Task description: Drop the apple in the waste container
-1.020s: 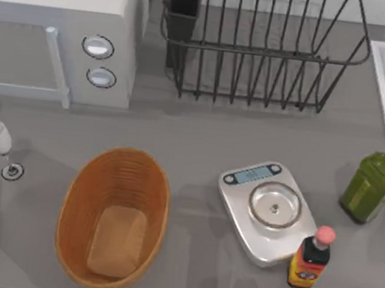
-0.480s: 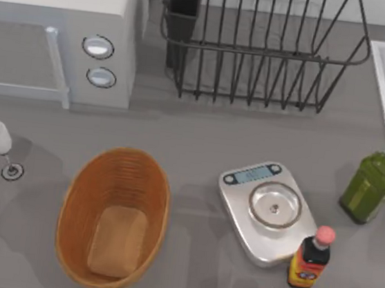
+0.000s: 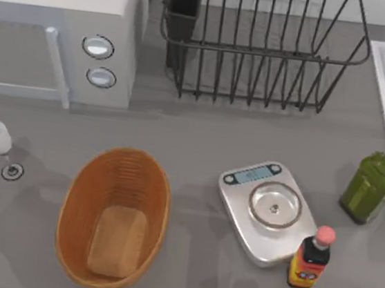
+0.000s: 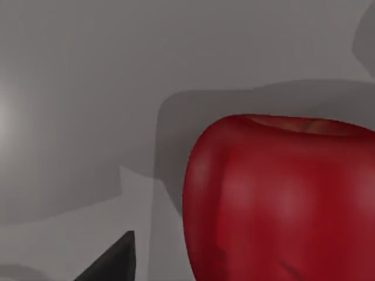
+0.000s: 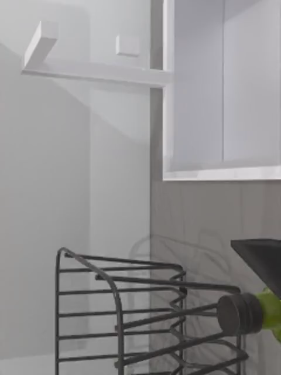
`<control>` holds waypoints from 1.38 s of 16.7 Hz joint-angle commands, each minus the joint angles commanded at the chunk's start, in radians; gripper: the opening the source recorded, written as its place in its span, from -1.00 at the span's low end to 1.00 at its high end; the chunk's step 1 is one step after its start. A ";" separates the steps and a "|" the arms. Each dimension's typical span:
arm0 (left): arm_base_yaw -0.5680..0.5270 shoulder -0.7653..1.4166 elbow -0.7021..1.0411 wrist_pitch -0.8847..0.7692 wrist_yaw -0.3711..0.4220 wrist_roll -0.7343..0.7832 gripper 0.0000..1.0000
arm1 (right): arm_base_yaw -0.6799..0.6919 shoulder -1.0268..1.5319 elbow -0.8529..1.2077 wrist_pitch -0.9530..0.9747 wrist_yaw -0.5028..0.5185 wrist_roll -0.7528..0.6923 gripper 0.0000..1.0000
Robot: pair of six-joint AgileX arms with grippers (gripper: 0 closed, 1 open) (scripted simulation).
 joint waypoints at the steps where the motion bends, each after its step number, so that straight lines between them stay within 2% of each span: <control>1: -0.004 0.018 -0.015 0.033 0.000 -0.003 1.00 | 0.000 0.000 0.000 0.000 0.000 0.000 1.00; 4: -0.018 0.084 -0.006 0.095 0.000 -0.015 1.00 | 0.000 0.000 0.000 0.000 0.000 0.000 1.00; 9: -0.023 0.107 0.012 0.104 0.000 -0.020 1.00 | 0.000 0.000 0.000 0.000 0.000 0.000 1.00; 22: -0.023 0.107 0.012 0.104 0.000 -0.020 -0.96 | 0.000 0.000 0.000 0.000 0.000 0.000 1.00; 23: -0.023 0.107 0.012 0.104 0.000 -0.020 -1.00 | 0.000 0.000 0.000 0.000 0.000 0.000 1.00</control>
